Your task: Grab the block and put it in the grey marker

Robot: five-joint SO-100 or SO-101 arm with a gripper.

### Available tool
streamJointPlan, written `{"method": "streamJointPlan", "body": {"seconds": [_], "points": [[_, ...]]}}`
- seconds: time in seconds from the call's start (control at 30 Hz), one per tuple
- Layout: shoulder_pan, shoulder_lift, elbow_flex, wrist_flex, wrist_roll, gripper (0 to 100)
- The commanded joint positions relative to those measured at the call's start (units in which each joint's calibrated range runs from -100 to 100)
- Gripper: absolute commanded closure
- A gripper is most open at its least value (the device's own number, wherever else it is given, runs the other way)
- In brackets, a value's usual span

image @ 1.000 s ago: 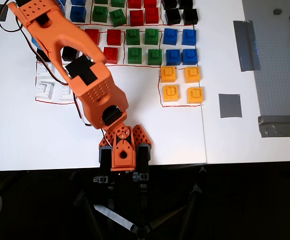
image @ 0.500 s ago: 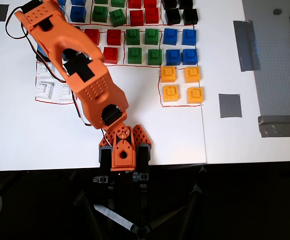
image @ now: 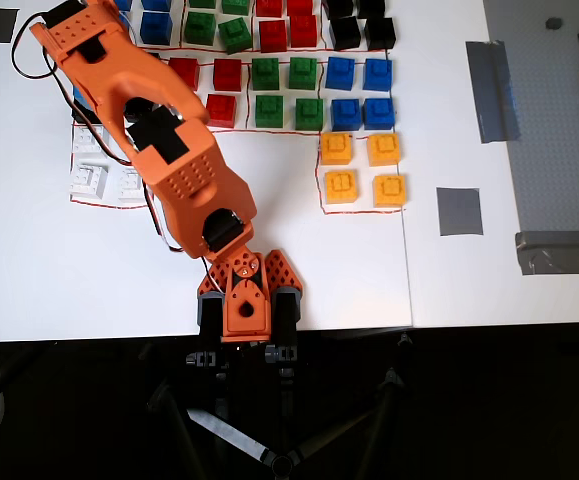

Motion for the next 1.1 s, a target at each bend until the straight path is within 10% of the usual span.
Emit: {"method": "streamJointPlan", "body": {"seconds": [0.0,1.07], "points": [[-0.52,-2.92,-1.12,-0.93,0.00,75],[-1.18,1.65,4.33,-7.62,0.34,76]]}}
